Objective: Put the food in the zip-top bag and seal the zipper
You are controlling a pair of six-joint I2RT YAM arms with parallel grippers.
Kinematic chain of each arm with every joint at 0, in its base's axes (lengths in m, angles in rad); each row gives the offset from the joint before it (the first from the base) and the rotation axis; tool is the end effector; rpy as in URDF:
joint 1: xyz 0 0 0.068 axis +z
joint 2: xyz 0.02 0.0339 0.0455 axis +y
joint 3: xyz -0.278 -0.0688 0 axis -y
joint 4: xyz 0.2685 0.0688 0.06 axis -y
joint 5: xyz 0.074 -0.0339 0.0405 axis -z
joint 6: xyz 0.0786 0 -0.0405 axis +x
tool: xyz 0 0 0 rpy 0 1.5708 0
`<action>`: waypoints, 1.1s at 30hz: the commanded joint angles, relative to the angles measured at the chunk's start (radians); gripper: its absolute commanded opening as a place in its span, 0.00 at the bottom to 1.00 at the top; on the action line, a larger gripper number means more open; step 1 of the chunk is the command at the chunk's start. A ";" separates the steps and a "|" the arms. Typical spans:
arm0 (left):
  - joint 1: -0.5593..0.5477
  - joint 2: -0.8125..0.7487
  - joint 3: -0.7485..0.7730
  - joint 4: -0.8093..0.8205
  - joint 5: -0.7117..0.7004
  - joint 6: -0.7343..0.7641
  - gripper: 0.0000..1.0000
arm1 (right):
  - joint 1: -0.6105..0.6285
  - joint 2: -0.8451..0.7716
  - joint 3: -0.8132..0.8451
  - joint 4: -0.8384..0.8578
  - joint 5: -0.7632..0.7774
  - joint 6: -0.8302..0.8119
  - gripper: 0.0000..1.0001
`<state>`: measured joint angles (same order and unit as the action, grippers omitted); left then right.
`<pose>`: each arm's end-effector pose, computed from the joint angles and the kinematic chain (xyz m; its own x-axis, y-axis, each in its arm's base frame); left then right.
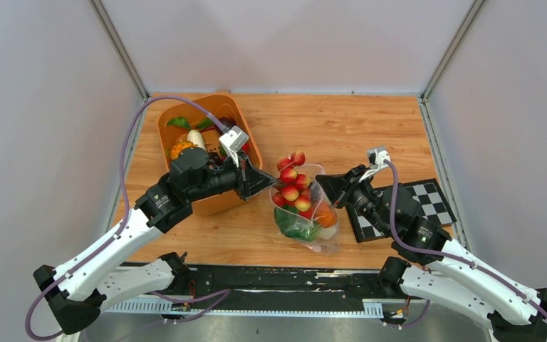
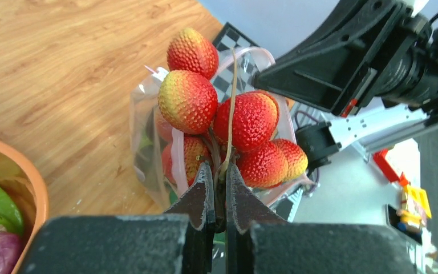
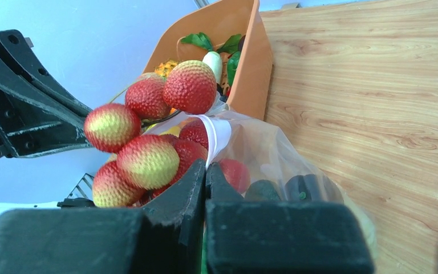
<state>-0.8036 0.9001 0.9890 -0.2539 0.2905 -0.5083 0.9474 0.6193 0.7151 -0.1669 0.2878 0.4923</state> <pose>0.1619 -0.2003 0.3904 -0.5307 -0.1214 -0.8388 0.7183 0.4608 -0.5212 0.1373 0.1527 0.3497 -0.3264 0.3224 -0.8886 -0.5208 0.7231 0.4537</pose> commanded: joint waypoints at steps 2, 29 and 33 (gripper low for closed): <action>-0.010 0.022 0.032 -0.029 0.164 0.152 0.00 | -0.005 0.014 0.030 0.042 0.014 0.009 0.00; -0.326 0.003 0.098 -0.020 -0.099 0.571 0.00 | -0.033 0.062 0.055 0.005 0.016 0.054 0.00; -0.367 0.023 0.111 -0.046 -0.139 0.630 0.00 | -0.035 0.066 0.061 -0.004 0.008 0.055 0.00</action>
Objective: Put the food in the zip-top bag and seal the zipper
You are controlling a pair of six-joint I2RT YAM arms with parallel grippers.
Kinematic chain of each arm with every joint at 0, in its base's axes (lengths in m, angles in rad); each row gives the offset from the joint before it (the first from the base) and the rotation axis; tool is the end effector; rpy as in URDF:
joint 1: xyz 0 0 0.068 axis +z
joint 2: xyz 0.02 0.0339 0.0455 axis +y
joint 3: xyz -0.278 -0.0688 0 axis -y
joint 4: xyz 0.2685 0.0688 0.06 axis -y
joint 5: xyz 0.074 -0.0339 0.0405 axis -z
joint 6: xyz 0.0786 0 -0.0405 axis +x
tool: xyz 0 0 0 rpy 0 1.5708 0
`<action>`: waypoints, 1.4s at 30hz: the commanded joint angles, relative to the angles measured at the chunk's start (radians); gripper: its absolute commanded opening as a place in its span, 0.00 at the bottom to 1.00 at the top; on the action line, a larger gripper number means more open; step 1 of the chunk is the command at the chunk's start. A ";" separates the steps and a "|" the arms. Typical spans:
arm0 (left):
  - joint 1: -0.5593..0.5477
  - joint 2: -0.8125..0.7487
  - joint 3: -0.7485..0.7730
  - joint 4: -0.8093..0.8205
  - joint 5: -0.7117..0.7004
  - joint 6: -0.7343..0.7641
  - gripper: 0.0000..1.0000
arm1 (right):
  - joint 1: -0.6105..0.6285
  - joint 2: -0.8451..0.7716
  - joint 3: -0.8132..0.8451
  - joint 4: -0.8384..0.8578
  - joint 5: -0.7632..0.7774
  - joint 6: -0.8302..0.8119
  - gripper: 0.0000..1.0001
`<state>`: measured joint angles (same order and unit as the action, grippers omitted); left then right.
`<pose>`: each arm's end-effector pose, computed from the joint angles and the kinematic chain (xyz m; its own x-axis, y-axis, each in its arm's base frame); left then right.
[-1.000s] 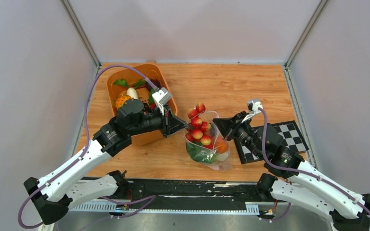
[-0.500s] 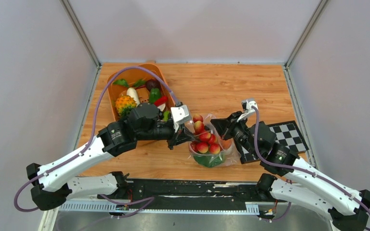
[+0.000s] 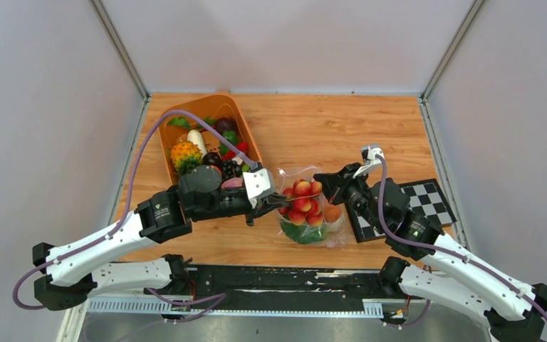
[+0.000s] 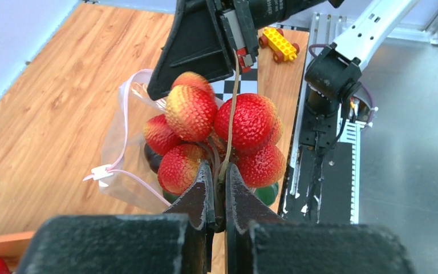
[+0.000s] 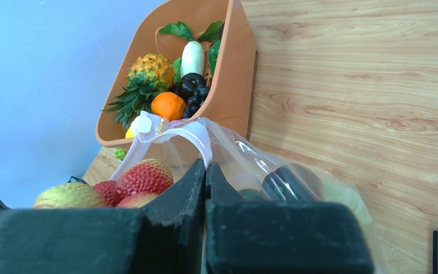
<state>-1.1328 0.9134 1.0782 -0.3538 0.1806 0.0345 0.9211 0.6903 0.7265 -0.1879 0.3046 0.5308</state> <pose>0.0948 -0.2358 0.4084 -0.0463 0.1789 -0.9828 0.9679 0.2514 0.0002 0.1513 0.1602 0.3377 -0.3726 0.3079 -0.8754 -0.4541 0.7622 0.4613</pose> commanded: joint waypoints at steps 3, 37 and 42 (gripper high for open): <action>-0.051 0.027 0.035 0.030 -0.066 0.111 0.00 | -0.012 -0.005 0.055 0.015 -0.016 0.016 0.00; -0.050 0.335 0.268 -0.255 -0.603 -0.110 0.00 | -0.011 -0.042 0.100 0.122 -0.270 -0.036 0.00; -0.050 0.368 0.300 -0.170 -0.427 -0.132 0.00 | -0.011 -0.004 0.116 0.159 -0.281 -0.009 0.00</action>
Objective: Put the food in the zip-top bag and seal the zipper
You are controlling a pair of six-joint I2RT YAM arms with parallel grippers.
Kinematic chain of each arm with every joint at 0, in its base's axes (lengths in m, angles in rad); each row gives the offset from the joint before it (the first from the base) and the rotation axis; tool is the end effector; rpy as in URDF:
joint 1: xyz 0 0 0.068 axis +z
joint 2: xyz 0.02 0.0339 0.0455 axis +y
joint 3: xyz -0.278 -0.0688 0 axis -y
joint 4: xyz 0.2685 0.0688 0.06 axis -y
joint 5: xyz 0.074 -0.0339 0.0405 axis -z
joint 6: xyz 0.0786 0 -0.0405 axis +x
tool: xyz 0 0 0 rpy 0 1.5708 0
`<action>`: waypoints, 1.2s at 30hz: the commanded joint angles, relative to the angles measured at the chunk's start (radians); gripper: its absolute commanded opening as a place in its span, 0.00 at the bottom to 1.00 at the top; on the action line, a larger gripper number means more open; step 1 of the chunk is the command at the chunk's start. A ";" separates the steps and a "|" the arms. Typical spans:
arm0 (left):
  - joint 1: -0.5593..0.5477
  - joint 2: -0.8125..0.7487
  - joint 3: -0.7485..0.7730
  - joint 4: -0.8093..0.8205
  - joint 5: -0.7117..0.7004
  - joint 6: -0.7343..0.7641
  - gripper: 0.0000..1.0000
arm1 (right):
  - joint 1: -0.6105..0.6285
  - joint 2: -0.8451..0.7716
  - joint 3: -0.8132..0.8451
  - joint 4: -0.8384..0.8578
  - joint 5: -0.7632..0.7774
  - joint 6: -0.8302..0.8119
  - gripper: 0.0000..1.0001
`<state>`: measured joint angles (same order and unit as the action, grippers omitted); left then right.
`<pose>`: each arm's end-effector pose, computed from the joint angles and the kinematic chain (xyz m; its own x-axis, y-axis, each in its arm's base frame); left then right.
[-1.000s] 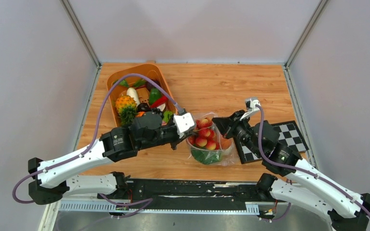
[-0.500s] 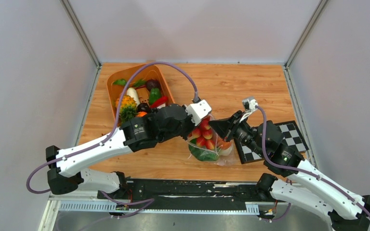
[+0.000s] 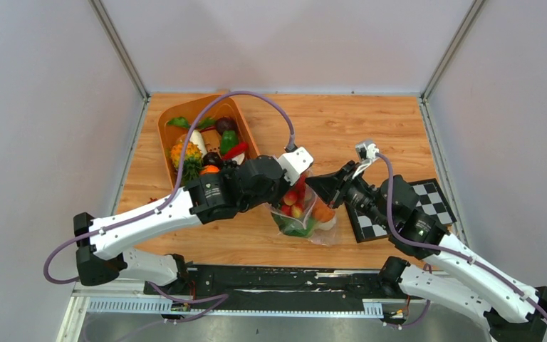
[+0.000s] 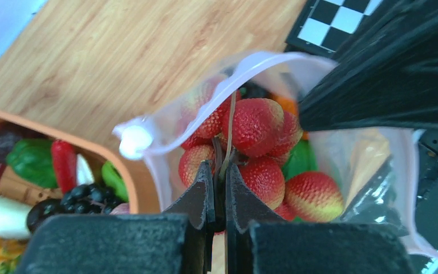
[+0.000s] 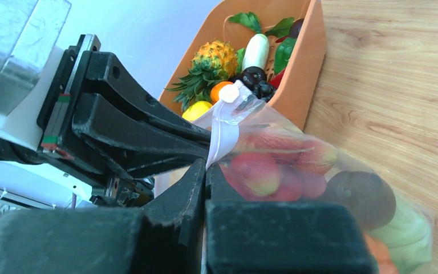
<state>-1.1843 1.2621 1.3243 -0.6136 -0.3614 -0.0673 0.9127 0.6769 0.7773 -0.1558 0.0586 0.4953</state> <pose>0.1484 -0.2910 0.3776 -0.2477 0.4417 -0.8623 0.7379 0.6628 0.1275 0.1362 0.1686 0.3658 -0.3882 0.2736 -0.8800 -0.6473 0.5987 0.4717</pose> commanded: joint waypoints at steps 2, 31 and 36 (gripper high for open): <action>0.002 0.031 0.056 0.131 0.167 -0.052 0.00 | -0.003 0.021 0.075 0.145 -0.026 0.033 0.00; 0.009 -0.062 -0.357 0.658 0.083 -0.294 0.00 | -0.003 -0.061 0.001 0.240 0.110 0.113 0.00; 0.014 -0.083 -0.246 0.504 0.111 -0.199 0.25 | -0.003 -0.063 -0.003 0.204 0.151 0.103 0.00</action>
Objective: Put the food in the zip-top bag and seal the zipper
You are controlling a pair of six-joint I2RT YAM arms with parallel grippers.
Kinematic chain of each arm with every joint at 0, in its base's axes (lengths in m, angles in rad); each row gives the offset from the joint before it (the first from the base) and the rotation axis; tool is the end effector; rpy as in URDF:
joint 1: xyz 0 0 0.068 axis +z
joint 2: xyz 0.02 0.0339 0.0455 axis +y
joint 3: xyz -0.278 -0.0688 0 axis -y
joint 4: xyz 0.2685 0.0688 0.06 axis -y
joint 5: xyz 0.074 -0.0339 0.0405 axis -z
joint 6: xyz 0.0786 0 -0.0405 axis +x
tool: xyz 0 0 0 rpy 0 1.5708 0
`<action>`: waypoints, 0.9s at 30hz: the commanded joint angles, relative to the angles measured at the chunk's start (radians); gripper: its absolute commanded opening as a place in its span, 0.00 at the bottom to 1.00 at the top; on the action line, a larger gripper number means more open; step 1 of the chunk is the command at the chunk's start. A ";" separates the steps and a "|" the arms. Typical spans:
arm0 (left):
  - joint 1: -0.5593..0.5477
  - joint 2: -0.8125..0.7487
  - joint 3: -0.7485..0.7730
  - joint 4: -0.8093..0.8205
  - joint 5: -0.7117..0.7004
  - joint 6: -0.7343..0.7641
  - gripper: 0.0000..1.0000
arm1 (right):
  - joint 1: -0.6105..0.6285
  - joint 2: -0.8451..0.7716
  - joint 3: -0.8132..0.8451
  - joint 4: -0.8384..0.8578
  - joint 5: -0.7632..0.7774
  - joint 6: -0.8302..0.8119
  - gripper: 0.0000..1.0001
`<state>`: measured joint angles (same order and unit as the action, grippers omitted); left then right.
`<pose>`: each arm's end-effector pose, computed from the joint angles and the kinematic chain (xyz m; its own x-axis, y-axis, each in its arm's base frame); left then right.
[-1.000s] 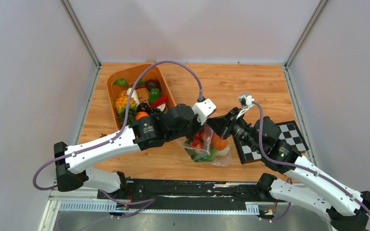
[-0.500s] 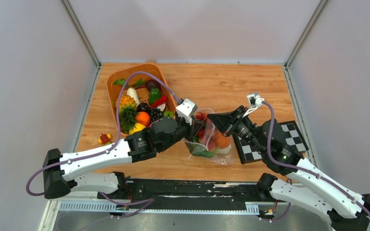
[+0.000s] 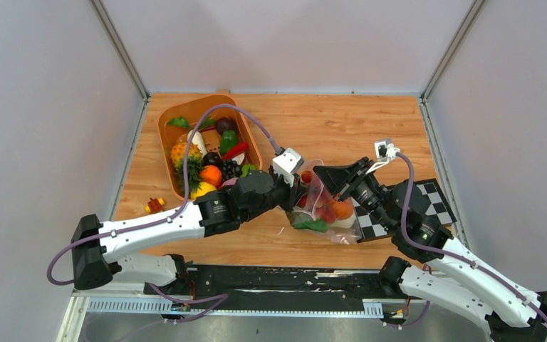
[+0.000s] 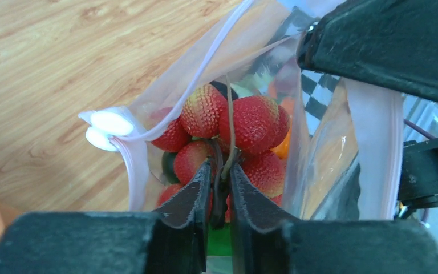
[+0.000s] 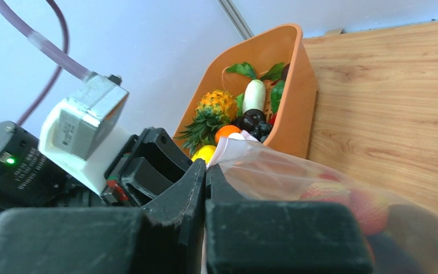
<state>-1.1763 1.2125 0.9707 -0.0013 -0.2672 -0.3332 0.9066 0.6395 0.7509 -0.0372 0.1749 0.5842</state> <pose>0.1510 -0.3087 0.3317 -0.3464 0.0114 -0.9380 0.7181 0.6466 -0.2574 0.1390 0.1554 0.3801 -0.3305 0.4588 -0.8247 -0.5828 0.5881 0.5608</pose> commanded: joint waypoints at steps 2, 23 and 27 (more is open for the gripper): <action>0.006 -0.042 0.147 -0.149 0.018 0.090 0.47 | 0.003 -0.026 0.023 0.069 0.053 0.007 0.00; 0.133 -0.222 0.213 -0.339 -0.117 0.226 1.00 | 0.003 -0.046 -0.015 0.019 0.122 -0.037 0.00; 0.313 -0.223 0.156 -0.351 -0.050 0.188 1.00 | 0.003 -0.049 -0.016 -0.001 0.133 -0.048 0.00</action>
<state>-0.9882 0.9905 1.1709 -0.3183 -0.3290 -0.1284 0.9066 0.6125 0.7204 -0.0822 0.2756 0.5636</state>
